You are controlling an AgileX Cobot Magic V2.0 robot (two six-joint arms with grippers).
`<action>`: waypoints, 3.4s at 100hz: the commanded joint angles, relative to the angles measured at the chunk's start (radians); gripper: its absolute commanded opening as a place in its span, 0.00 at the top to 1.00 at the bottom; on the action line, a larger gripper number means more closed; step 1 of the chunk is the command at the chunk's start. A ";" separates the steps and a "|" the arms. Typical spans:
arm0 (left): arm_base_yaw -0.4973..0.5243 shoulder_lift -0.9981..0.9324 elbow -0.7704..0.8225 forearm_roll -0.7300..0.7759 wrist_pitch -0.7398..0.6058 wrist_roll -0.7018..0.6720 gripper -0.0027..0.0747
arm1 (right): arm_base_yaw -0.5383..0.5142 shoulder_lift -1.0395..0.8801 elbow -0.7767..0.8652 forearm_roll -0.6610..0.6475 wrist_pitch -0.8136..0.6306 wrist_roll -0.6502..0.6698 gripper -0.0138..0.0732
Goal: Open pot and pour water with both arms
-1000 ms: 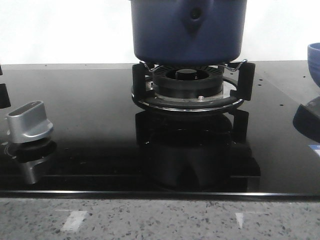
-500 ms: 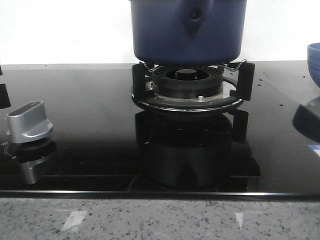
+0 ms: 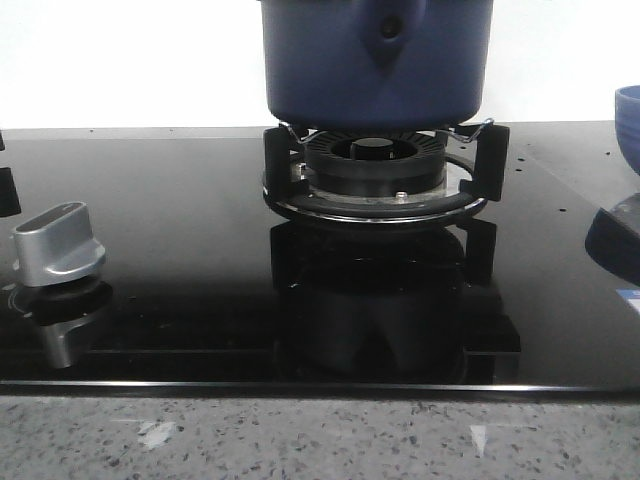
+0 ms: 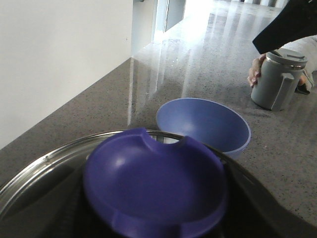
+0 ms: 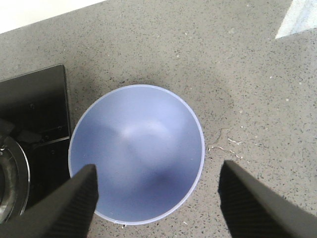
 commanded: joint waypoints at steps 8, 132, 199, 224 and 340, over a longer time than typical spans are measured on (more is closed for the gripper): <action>-0.006 -0.038 -0.036 -0.106 0.008 0.006 0.55 | -0.001 -0.026 -0.032 0.011 -0.044 -0.009 0.30; 0.226 -0.239 -0.174 -0.152 0.230 -0.145 0.25 | 0.070 -0.026 -0.032 0.053 -0.062 -0.059 0.31; 0.597 -0.618 -0.079 0.254 0.040 -0.520 0.99 | 0.207 -0.266 0.339 0.806 -0.588 -0.706 0.90; 0.538 -0.940 0.384 0.150 -0.405 -0.278 0.99 | 0.243 -0.498 0.600 0.861 -0.690 -0.936 0.90; 0.400 -1.781 1.262 -0.091 -0.619 -0.202 0.99 | 0.245 -0.997 1.080 0.902 -0.743 -0.978 0.90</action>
